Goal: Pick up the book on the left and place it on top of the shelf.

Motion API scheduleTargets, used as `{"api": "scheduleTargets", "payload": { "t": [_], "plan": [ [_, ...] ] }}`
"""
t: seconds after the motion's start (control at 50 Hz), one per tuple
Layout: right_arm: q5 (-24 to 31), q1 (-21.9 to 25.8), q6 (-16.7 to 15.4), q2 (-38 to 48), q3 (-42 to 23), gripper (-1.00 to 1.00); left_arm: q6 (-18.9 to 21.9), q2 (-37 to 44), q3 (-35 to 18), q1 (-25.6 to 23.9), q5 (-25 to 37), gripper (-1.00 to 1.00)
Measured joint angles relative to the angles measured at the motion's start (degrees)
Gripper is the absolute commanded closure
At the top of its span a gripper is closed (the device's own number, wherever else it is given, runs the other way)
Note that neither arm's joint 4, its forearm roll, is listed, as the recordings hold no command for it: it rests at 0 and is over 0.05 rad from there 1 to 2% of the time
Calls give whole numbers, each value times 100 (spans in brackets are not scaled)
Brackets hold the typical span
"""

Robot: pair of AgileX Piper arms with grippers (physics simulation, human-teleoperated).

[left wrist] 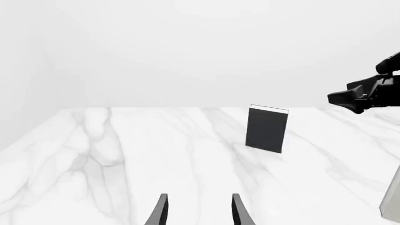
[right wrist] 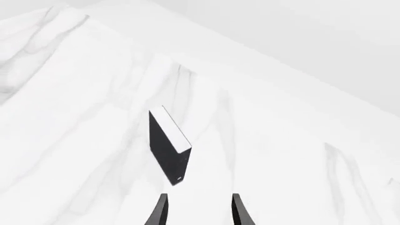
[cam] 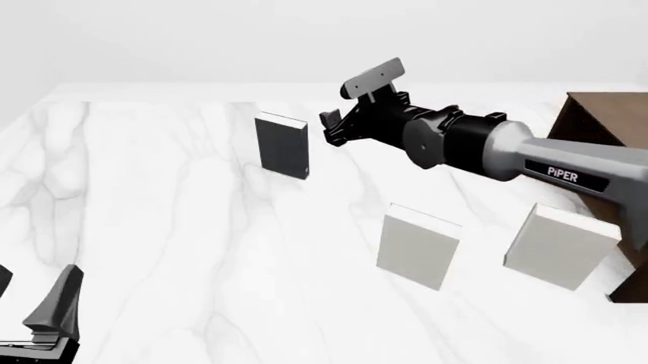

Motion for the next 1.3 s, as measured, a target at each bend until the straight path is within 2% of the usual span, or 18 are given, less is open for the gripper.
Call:
{"api": "scheduleTargets", "payload": {
  "t": [1.3],
  "plan": [
    [-14,332,229,1194,-1315,-100,0,0,0,0,0,-100]
  ]
}}
